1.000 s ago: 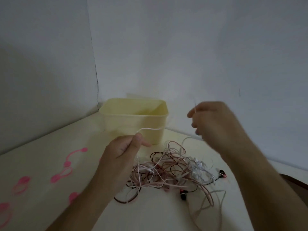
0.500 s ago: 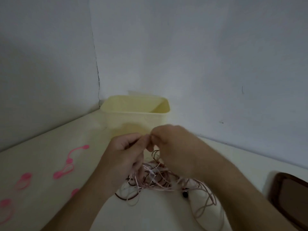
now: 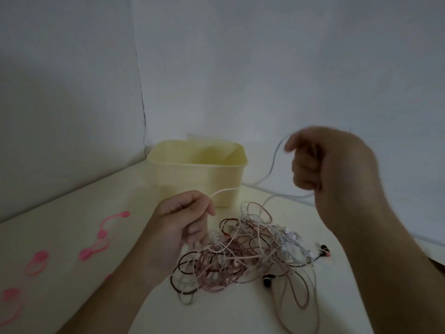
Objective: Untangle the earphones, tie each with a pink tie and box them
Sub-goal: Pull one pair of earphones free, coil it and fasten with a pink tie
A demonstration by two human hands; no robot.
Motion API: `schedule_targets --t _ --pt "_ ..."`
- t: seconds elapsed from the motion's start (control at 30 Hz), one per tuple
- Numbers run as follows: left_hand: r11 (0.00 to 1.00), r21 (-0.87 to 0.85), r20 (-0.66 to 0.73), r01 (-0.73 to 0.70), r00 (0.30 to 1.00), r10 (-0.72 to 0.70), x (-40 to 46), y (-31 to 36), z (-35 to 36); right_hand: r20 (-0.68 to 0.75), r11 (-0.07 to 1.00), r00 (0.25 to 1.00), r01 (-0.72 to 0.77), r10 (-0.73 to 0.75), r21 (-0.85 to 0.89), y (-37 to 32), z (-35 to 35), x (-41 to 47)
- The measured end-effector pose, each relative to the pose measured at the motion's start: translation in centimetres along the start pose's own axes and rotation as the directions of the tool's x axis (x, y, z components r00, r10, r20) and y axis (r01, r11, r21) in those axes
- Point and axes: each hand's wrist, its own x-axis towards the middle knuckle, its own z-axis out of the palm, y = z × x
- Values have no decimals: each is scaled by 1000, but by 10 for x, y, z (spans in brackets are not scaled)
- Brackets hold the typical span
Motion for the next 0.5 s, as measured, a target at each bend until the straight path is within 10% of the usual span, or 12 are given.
schedule_targets --t 0.07,0.13,0.33,0.5 --pt "1000 -22 -26 7 1000 -8 -1 2 1 7 815 1000 16 -15 -580 7 1 -2" --pt "1000 -8 -34 14 999 -14 -1 2 2 166 596 986 121 21 -794 12 9 -12" --pt "999 -26 -6 24 1000 -24 0 3 3 664 554 734 497 142 -668 26 45 -33" --pt "982 -183 -23 45 998 -50 1 7 0 515 588 851 365 105 -722 36 34 -17"
